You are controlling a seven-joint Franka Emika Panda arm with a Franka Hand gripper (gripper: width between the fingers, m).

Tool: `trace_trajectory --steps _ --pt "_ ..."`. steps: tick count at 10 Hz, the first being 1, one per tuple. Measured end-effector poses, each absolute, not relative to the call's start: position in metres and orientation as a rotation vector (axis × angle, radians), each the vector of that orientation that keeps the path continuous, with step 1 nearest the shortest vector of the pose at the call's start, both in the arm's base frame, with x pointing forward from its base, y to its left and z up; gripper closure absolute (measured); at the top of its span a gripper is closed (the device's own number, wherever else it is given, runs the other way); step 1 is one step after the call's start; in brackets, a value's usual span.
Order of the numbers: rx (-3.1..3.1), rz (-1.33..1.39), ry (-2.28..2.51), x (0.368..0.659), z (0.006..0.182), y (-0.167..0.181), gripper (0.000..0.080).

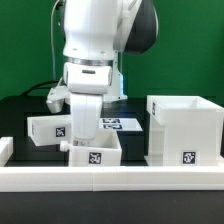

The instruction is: Assemble drawer

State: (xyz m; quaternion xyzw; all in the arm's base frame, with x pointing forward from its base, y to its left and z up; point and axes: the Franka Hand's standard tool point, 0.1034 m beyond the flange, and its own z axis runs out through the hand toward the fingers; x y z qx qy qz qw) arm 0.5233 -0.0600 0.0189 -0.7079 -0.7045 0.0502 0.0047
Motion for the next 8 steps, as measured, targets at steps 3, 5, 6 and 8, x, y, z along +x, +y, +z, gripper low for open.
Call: trace_trajectory --steps 3,5,6,8 --pt "-2.225 0.144 -2.191 0.524 0.018 -0.050 0.0758" --pt "-2.184 0.112 -2.210 0.525 0.019 -0.060 0.0758" --pt "-2.203 0.117 -2.200 0.527 0.019 -0.055 0.0758" --pt "-2.186 0.108 -2.222 0.532 0.019 -0.050 0.0758"
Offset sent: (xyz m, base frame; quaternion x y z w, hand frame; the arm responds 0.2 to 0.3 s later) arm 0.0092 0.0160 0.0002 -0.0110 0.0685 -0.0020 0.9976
